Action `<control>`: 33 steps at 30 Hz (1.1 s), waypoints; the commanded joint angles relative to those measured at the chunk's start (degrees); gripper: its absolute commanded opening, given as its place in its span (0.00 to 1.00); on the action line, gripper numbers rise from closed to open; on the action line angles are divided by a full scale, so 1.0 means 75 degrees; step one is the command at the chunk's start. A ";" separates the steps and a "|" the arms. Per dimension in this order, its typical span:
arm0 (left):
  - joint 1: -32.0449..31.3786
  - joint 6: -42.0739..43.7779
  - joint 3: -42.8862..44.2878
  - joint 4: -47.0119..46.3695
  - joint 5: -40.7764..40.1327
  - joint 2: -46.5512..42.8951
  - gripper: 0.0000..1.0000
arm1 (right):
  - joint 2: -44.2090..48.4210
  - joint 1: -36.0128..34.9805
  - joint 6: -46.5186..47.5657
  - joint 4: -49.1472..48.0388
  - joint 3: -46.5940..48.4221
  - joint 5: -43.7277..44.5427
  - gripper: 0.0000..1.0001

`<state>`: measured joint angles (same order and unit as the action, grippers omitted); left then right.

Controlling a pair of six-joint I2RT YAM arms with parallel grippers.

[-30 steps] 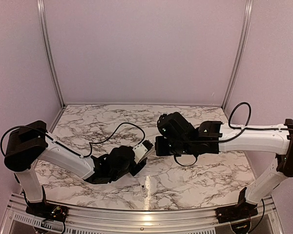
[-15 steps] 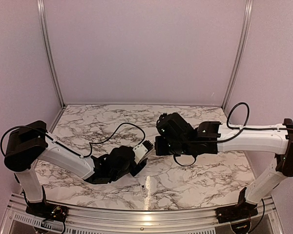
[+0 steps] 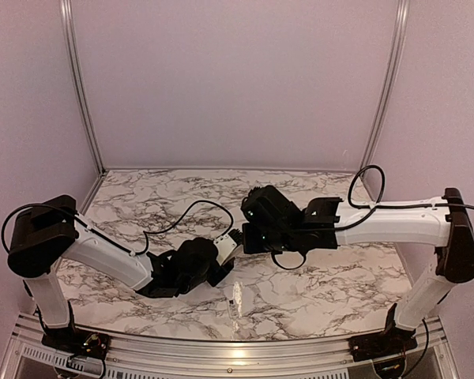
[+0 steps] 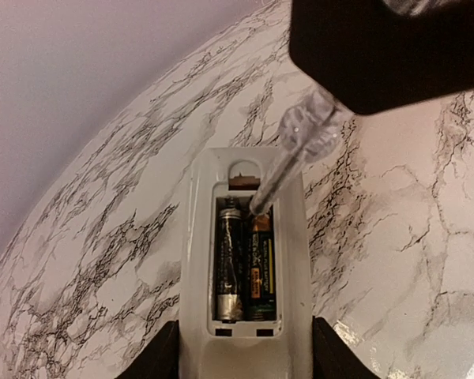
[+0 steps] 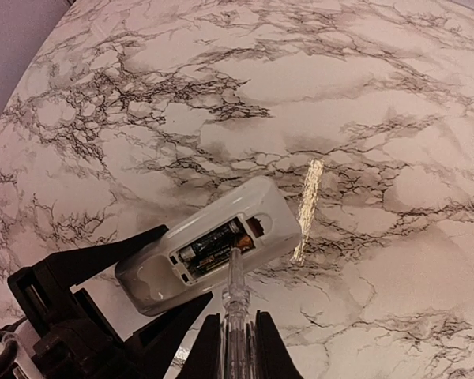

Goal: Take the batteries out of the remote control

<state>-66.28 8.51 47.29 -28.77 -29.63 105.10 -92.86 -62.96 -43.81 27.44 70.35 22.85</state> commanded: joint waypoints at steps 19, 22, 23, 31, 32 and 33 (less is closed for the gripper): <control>-0.0171 -0.0158 -0.0093 -0.0866 0.0559 -0.0367 0.00 | 0.1027 0.0257 0.0165 -0.1965 -0.1937 -0.0903 0.00; -0.0163 -0.0217 -0.0106 -0.0852 0.0681 -0.0416 0.00 | 0.1284 0.0262 0.0097 -0.2089 -0.2217 -0.0836 0.00; -0.0163 -0.0231 -0.0106 -0.0847 0.0735 -0.0413 0.00 | 0.1348 0.0262 0.0090 -0.2112 -0.2288 -0.0834 0.00; -0.0141 -0.0385 -0.0145 -0.0782 0.1152 -0.0588 0.00 | 0.1692 0.0256 0.0068 -0.2048 -0.2622 -0.0798 0.00; -0.0130 -0.0397 -0.0155 -0.0788 0.1206 -0.0624 0.00 | 0.1710 0.0261 0.0072 -0.2048 -0.2637 -0.0791 0.00; -0.0110 -0.0426 -0.0169 -0.0781 0.1293 -0.0637 0.00 | 0.1722 0.0262 0.0067 -0.2047 -0.2664 -0.0790 0.00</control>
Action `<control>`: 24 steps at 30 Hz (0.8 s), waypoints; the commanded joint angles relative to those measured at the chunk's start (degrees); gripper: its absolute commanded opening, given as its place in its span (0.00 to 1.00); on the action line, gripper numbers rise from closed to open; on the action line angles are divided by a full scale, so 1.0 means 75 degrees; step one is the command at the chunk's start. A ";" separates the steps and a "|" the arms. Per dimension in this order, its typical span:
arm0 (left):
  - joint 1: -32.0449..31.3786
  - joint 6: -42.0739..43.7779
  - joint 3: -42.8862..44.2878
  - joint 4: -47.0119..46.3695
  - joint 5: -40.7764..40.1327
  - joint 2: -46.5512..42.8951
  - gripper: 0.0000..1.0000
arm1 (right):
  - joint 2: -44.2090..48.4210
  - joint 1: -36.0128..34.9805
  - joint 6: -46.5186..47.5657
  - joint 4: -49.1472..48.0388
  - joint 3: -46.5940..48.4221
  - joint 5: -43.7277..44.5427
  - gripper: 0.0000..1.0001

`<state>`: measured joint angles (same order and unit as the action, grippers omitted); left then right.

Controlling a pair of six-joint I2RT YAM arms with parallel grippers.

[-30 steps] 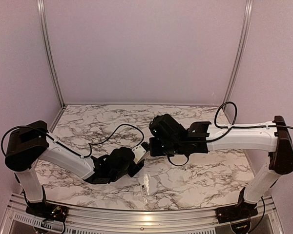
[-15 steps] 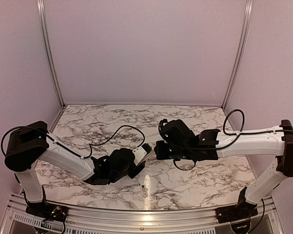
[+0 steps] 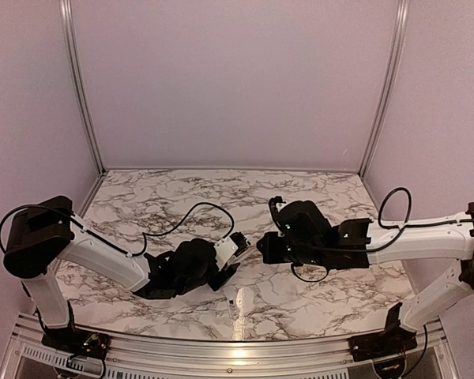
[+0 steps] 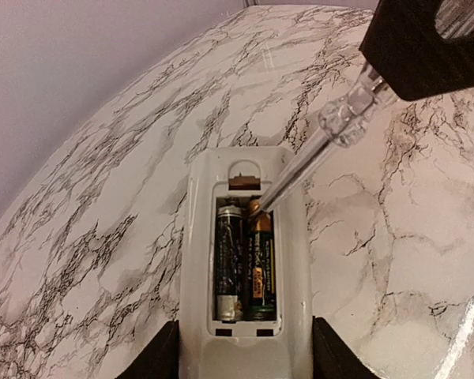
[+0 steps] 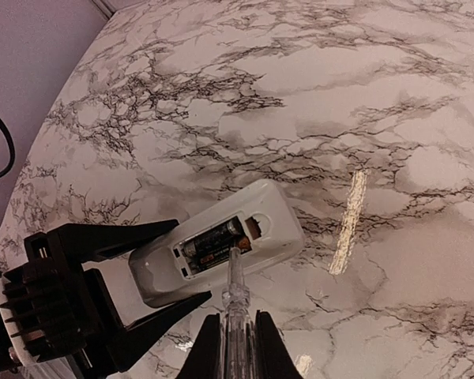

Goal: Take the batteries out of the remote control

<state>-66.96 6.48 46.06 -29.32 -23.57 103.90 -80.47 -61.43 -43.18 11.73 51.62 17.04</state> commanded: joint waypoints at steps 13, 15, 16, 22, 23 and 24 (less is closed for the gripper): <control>0.0183 -0.0457 -0.0170 -0.0743 0.1252 -0.0756 0.00 | 0.0394 0.0058 0.0057 -0.0063 -0.0460 -0.0043 0.00; 0.0197 -0.0486 -0.0176 -0.0736 0.1303 -0.0769 0.00 | 0.0383 0.0061 0.0071 -0.0052 -0.0449 -0.0062 0.00; 0.0208 -0.0492 -0.0177 -0.0736 0.1338 -0.0783 0.00 | 0.0373 0.0058 0.0076 -0.0058 -0.0448 -0.0077 0.00; 0.0316 -0.0608 -0.0292 -0.0818 0.1755 -0.0910 0.00 | 0.0379 0.0058 0.0197 -0.0052 -0.0485 -0.0183 0.00; 0.0341 -0.0623 -0.0320 -0.0834 0.1830 -0.0931 0.00 | 0.0382 0.0058 0.0237 -0.0052 -0.0503 -0.0206 0.00; 0.0357 -0.0629 -0.0333 -0.0842 0.1901 -0.0947 0.00 | 0.0381 0.0058 0.0264 -0.0049 -0.0505 -0.0245 0.00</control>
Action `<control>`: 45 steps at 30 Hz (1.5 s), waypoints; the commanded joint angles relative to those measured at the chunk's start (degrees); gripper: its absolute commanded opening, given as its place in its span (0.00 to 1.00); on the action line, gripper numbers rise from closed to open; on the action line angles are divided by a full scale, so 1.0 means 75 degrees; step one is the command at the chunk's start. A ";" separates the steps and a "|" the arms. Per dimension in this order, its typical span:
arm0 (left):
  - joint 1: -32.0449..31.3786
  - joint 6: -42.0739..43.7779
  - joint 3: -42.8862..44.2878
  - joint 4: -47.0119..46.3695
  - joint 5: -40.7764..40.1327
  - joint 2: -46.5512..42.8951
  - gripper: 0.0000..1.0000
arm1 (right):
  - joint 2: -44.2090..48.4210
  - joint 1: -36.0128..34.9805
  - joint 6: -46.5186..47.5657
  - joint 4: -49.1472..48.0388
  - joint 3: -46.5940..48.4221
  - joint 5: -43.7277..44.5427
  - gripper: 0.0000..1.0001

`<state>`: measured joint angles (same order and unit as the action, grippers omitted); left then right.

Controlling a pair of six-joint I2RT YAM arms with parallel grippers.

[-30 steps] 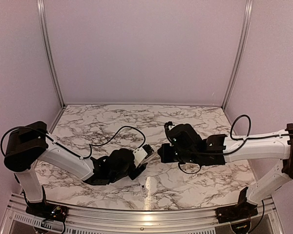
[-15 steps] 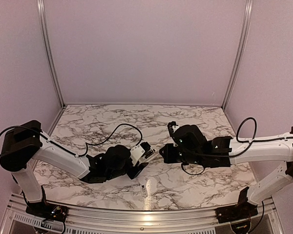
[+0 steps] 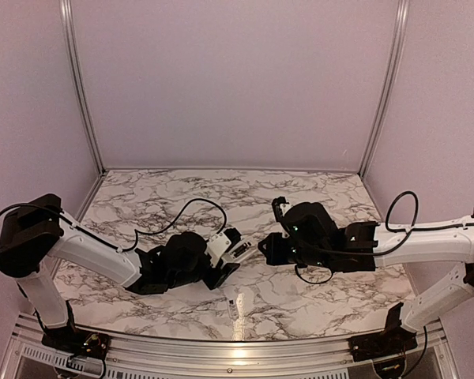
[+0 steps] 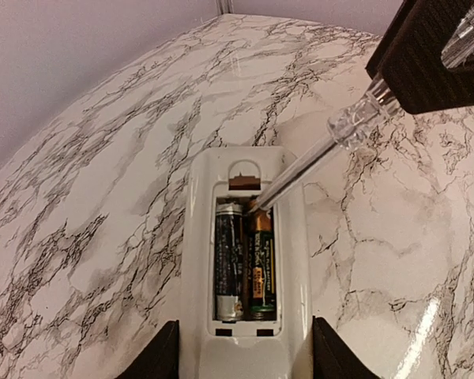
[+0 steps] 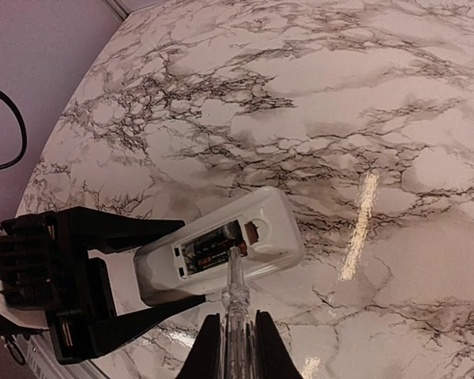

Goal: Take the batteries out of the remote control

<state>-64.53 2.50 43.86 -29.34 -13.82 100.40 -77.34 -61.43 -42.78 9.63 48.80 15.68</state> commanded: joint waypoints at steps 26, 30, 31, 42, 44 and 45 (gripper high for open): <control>0.0218 -0.0136 -0.0083 -0.0927 0.1049 -0.0426 0.00 | -0.0051 0.0057 0.0643 -0.0146 -0.0399 -0.0662 0.00; 0.0225 -0.0136 -0.0099 -0.0916 0.1061 -0.0448 0.00 | -0.0138 0.0051 0.0634 -0.0231 -0.0401 -0.0755 0.00; 0.0225 -0.0129 -0.0105 -0.0916 0.1067 -0.0465 0.00 | -0.0144 0.0055 0.0628 -0.0237 -0.0417 -0.0755 0.00; 0.0225 -0.0088 -0.0137 -0.0874 0.1017 -0.0544 0.00 | -0.0189 0.0047 0.0606 -0.0323 -0.0475 -0.0737 0.00; 0.0219 -0.0076 -0.0127 -0.0869 0.1032 -0.0532 0.00 | -0.0230 0.0057 0.0601 -0.0366 -0.0492 -0.0749 0.00; 0.0222 -0.0076 -0.0131 -0.0870 0.1050 -0.0539 0.00 | -0.0250 0.0058 0.0608 -0.0390 -0.0503 -0.0754 0.00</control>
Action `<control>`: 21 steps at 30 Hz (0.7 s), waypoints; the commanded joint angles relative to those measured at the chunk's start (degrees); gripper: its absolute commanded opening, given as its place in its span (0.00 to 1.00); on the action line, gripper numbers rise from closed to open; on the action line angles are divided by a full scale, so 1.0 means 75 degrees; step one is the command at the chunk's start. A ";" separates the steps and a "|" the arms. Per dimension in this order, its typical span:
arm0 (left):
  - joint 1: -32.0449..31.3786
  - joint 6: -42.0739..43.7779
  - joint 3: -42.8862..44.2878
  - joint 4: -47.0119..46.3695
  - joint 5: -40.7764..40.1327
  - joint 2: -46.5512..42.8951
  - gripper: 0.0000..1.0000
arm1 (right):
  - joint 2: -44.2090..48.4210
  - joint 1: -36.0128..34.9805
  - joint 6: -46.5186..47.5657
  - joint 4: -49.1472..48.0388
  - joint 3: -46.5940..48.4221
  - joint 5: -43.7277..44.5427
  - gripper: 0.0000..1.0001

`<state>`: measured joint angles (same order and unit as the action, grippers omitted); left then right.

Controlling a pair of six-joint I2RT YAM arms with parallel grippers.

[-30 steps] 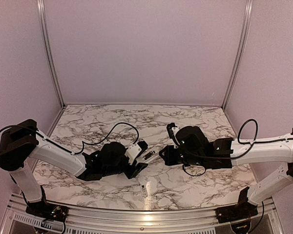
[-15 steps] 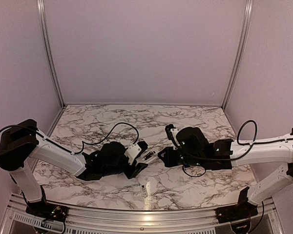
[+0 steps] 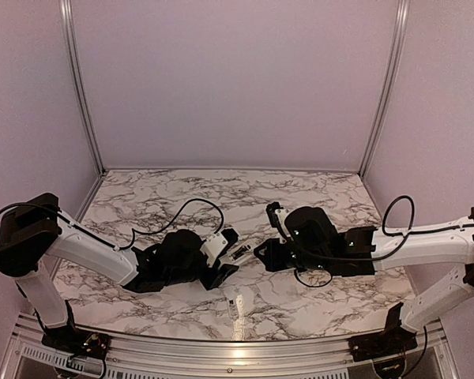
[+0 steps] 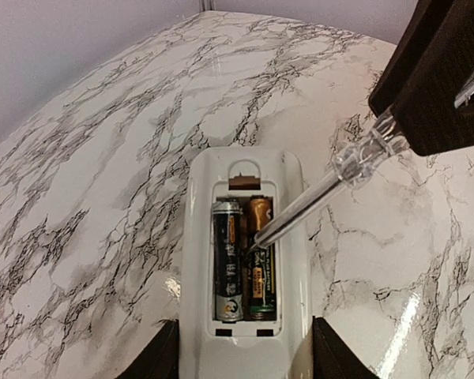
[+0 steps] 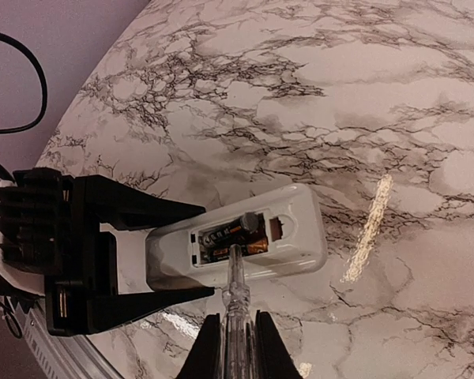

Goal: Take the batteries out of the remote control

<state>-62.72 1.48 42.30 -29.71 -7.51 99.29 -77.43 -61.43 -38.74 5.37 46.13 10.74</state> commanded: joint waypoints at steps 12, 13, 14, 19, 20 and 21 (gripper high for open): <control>-0.0017 0.0083 0.0089 -0.0803 0.0201 -0.0366 0.00 | -0.0126 0.0045 0.0174 0.0085 -0.0130 -0.0635 0.00; -0.0018 0.0084 0.0090 -0.0791 0.0194 -0.0361 0.00 | -0.0094 0.0036 0.0184 0.0138 -0.0103 -0.0656 0.00; -0.0018 0.0085 0.0101 -0.0785 0.0193 -0.0349 0.00 | -0.0046 0.0026 0.0194 0.0182 -0.0084 -0.0654 0.00; -0.0016 0.0093 0.0125 -0.0779 0.0184 -0.0318 0.00 | 0.0105 -0.0014 0.0167 0.0237 -0.0114 -0.0610 0.00; -0.0019 0.0087 0.0125 -0.0775 0.0186 -0.0323 0.00 | 0.0105 -0.0025 0.0159 0.0239 -0.0128 -0.0587 0.00; -0.0023 0.0085 0.0127 -0.0773 0.0184 -0.0330 0.00 | 0.0099 -0.0024 0.0161 0.0242 -0.0145 -0.0569 0.00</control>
<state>-62.59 1.69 42.13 -30.92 -6.83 99.29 -77.47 -61.45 -38.04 4.27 45.84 6.87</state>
